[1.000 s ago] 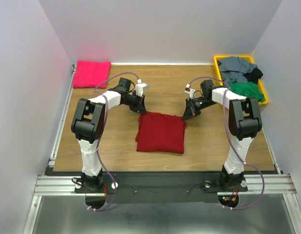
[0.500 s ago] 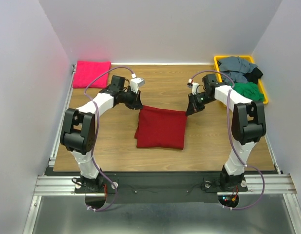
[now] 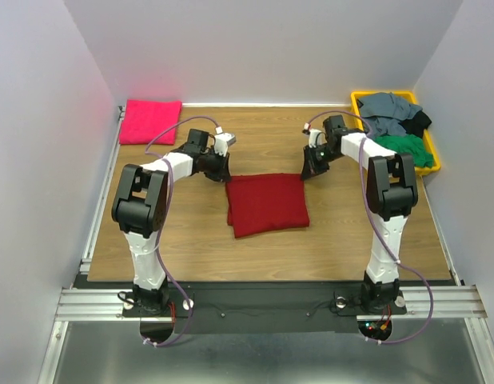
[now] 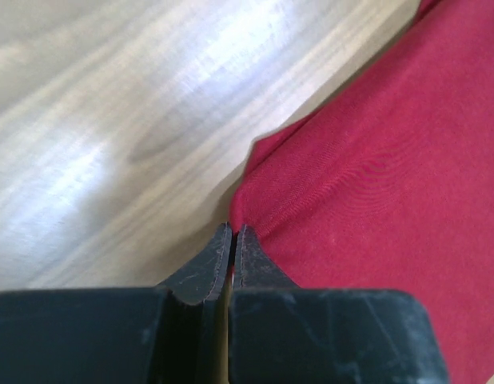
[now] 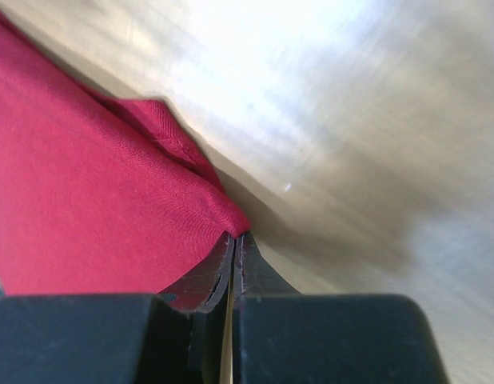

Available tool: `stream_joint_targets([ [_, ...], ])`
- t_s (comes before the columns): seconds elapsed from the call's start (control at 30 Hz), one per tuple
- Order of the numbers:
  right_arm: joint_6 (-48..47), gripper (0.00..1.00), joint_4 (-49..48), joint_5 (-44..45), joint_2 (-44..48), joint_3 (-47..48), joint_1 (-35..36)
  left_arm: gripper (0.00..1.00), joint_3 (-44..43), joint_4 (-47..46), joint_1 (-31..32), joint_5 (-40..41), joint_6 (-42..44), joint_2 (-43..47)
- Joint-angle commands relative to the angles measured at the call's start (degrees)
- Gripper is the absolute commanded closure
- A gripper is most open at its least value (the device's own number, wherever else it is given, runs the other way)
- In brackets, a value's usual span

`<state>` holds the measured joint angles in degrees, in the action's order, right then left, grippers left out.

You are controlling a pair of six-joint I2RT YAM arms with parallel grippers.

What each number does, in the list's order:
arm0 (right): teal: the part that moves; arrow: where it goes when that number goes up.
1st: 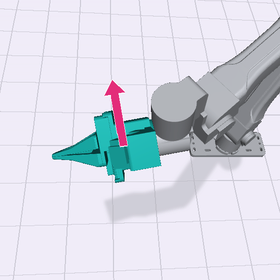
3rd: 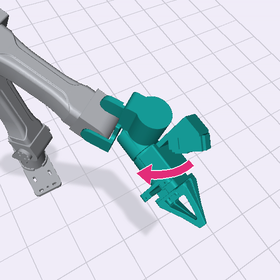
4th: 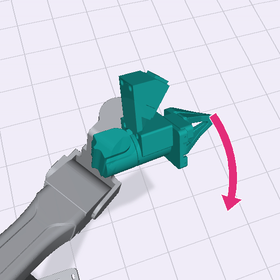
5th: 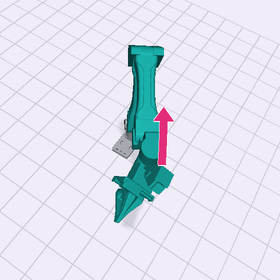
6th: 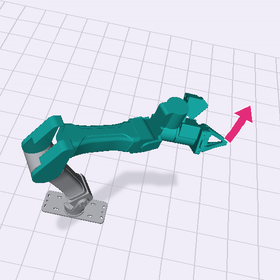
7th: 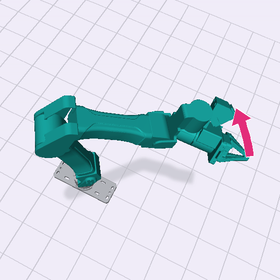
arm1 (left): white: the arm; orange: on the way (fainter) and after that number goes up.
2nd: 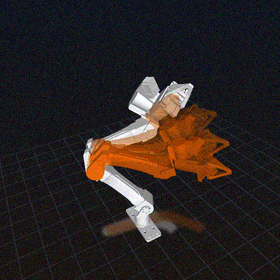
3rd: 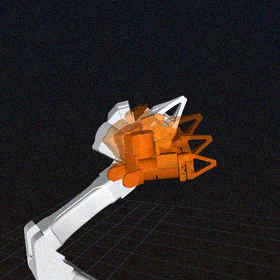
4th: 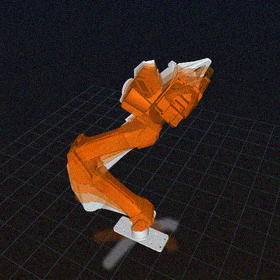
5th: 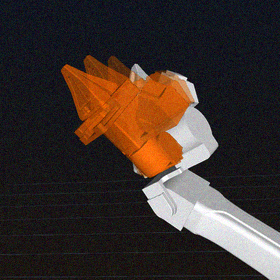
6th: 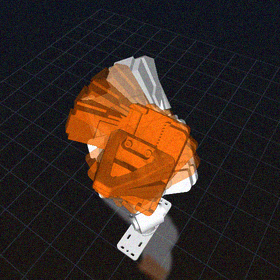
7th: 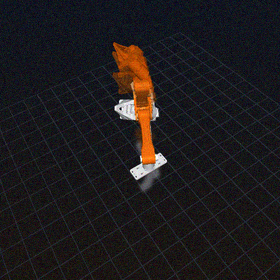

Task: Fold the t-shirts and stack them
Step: Fold the tshirt

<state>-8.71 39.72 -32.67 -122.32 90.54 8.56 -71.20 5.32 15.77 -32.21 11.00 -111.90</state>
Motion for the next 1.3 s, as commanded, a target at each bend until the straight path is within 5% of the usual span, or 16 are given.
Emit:
stream_joint_targets([
  [0.0, 1.5, 0.99, -3.8, 4.2, -1.1, 4.5, -0.1, 1.0, -3.4, -2.9, -1.2, 2.3, -0.2, 0.8],
  [0.1, 2.9, 0.86, -3.0, 3.4, -0.9, 7.0, -0.1, 0.91, -5.0, -1.7, -1.8, -0.2, 0.3, 2.2],
  [0.13, 3.0, 0.63, -2.9, 3.7, 0.9, 7.0, -0.1, 0.74, -5.4, -0.4, -2.4, -1.1, 0.8, 3.1],
  [0.17, 3.4, 0.47, -2.5, 3.7, 2.5, 6.8, 0.0, 0.68, -5.3, 0.1, -2.8, -3.5, 0.9, 5.8],
  [0.3, 3.5, 0.36, -0.5, -0.6, 11.5, 2.8, -0.1, 0.48, 0.3, -0.2, -3.8, -11.3, -2.9, 15.8],
  [0.37, 2.6, 0.35, 1.2, -4.5, 16.0, -2.1, -0.1, 0.48, 6.5, -2.5, -3.6, -16.3, -7.4, 21.2],
  [0.53, 1.0, 0.55, 2.4, -20.6, 21.9, -13.0, 0.7, 0.53, 19.3, -15.3, 0.9, -22.5, -21.1, 27.9],
  [0.77, -0.1, 0.69, 1.8, -25.0, 17.3, -22.2, 5.0, 0.61, 27.3, -25.3, 9.4, -24.3, -30.8, 22.7],
  [0.97, -0.5, 0.7, -1.7, -18.1, 10.0, -26.3, 4.9, 0.59, 27.6, -18.5, 8.3, -16.9, -23.9, 13.6],
  [1.27, 3.6, 0.72, -6.8, -11.7, 9.3, -26.1, 4.5, 0.63, 12.8, 0.5, -1.2, -12.8, -4.4, 0.8],
])
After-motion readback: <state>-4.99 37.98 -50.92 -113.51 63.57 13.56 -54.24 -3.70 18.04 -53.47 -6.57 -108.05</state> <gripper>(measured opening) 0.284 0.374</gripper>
